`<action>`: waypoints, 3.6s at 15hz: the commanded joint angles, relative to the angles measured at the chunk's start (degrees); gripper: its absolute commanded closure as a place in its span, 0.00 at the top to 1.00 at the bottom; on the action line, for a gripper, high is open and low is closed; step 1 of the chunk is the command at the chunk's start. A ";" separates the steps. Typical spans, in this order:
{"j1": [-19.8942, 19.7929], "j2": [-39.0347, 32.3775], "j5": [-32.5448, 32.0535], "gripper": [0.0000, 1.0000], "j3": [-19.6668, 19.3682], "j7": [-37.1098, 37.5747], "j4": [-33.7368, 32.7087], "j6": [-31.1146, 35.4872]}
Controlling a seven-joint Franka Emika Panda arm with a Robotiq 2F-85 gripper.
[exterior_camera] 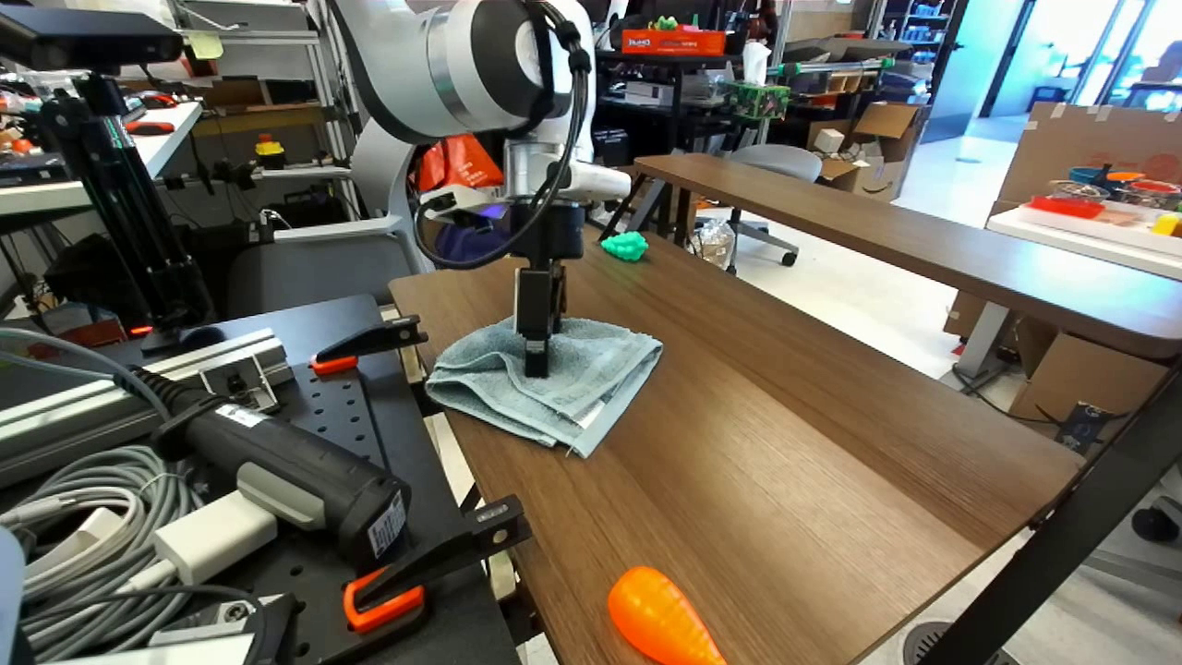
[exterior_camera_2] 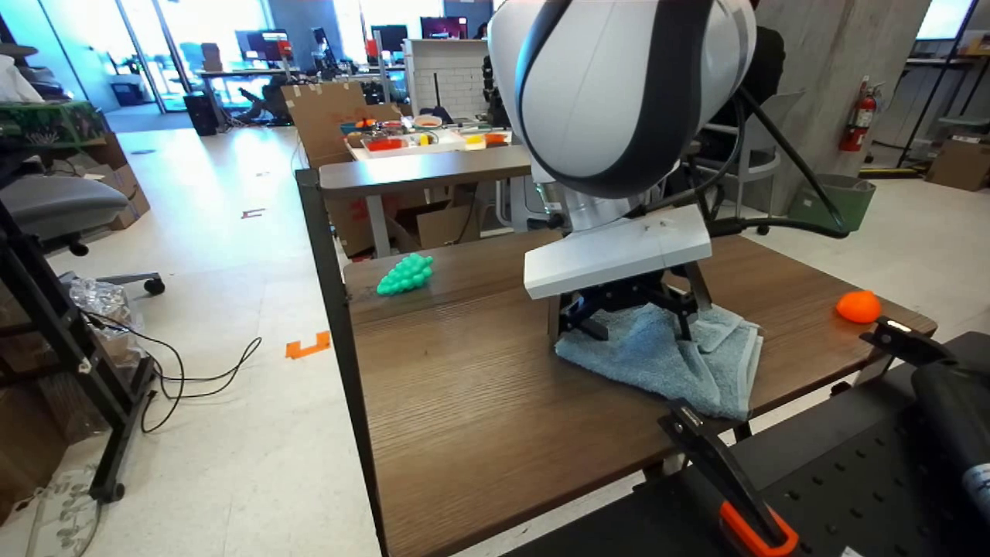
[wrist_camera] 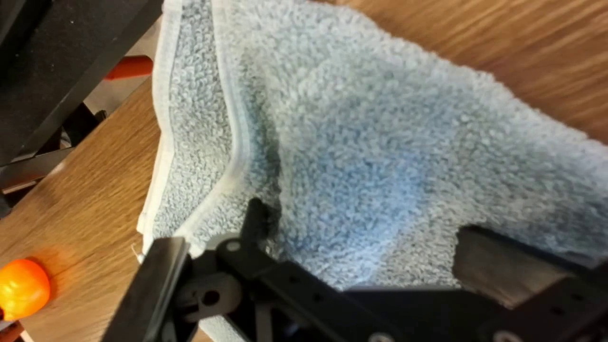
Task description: Use the towel the table
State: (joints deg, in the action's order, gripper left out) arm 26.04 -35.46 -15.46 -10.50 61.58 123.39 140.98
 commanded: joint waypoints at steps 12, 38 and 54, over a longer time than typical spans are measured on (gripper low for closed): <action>-21.14 -10.37 14.05 1.00 -2.97 2.27 -11.81 18.11; -25.18 -13.27 31.12 1.00 22.47 -16.36 -16.76 42.85; -16.76 1.74 25.37 1.00 4.47 -12.40 -7.05 0.83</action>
State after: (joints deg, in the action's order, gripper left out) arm 5.40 -39.30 14.63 1.45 44.84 111.98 148.29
